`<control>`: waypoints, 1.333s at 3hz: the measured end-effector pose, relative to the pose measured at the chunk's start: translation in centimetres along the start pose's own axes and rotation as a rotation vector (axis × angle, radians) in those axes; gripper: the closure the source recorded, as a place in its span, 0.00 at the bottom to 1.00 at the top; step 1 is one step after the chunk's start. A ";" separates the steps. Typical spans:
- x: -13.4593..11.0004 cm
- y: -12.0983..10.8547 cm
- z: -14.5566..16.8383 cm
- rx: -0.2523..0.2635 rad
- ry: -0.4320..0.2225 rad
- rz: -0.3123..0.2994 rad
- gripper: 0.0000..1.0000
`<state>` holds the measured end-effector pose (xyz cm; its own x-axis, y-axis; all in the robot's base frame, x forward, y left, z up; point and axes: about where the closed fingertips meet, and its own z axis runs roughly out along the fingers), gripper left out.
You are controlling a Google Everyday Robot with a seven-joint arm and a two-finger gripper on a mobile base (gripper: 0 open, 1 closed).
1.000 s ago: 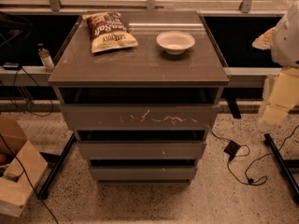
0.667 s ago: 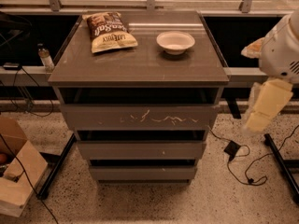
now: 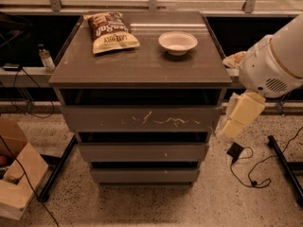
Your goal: Open top drawer
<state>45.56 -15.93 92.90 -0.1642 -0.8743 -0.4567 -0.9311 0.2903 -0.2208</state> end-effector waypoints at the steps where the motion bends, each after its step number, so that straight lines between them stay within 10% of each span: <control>1: 0.0 0.0 0.0 0.000 0.002 0.000 0.00; 4: -0.3 -1.2 11.7 -0.028 -0.125 0.051 0.00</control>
Offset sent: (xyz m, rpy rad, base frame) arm 0.0252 0.0267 -0.0552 0.0556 0.0127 -0.0431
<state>50.50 -11.42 83.24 -0.1711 -0.8030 -0.5708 -0.9317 0.3203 -0.1714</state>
